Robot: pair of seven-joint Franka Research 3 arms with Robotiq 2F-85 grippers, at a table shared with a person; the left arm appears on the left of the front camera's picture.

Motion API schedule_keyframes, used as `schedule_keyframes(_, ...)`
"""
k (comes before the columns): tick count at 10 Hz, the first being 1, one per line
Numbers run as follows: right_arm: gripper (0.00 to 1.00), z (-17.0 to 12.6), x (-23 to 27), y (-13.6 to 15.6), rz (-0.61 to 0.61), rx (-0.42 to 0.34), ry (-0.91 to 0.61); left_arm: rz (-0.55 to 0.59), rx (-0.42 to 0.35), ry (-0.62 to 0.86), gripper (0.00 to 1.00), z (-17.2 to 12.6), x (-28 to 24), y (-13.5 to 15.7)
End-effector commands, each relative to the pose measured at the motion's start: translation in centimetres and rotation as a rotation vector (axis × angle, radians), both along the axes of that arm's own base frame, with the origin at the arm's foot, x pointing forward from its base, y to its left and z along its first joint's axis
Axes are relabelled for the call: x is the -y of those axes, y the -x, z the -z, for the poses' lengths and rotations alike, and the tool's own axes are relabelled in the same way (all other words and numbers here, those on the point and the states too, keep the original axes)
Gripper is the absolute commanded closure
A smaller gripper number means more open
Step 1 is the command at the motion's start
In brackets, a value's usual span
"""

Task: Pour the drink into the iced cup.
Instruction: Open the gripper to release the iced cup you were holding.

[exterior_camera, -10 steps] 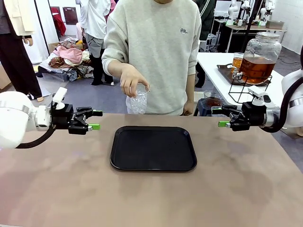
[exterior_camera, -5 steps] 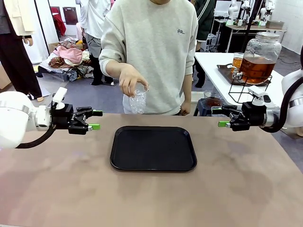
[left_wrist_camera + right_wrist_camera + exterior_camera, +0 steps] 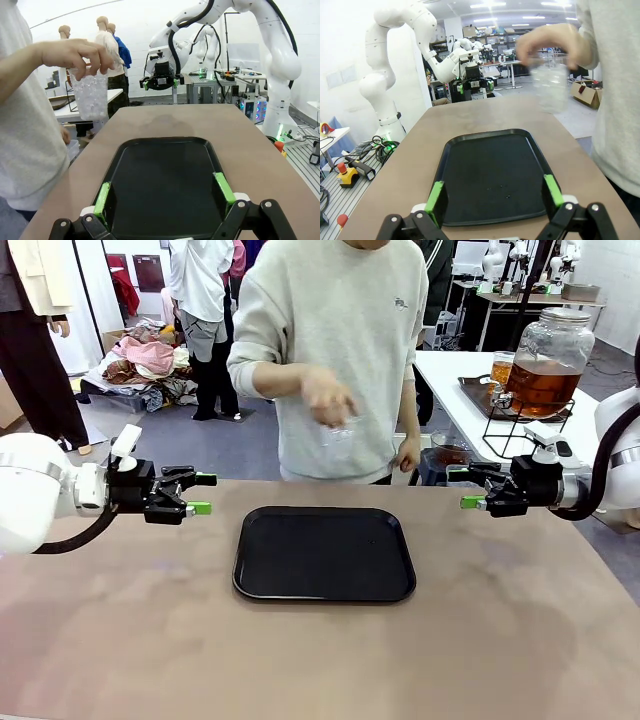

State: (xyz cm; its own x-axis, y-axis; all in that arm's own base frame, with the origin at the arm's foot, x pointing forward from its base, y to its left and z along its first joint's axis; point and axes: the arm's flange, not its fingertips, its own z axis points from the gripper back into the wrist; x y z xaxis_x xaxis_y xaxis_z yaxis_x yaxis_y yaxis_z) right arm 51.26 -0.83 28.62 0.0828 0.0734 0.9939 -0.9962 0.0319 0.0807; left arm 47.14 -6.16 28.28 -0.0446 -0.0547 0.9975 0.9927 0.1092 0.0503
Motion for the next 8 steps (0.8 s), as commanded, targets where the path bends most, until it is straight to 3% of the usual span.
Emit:
schedule_keyframes(1, 0.00, -0.29, -0.06, -0.15, 0.002, 0.004, 0.008, -0.009, 0.003, 0.010, 0.00, -0.20, 0.05, -0.04)
schedule_keyframes(8, 0.00, -0.29, -0.06, -0.15, 0.002, 0.004, 0.008, -0.009, 0.003, 0.010, 0.00, -0.20, 0.05, -0.04)
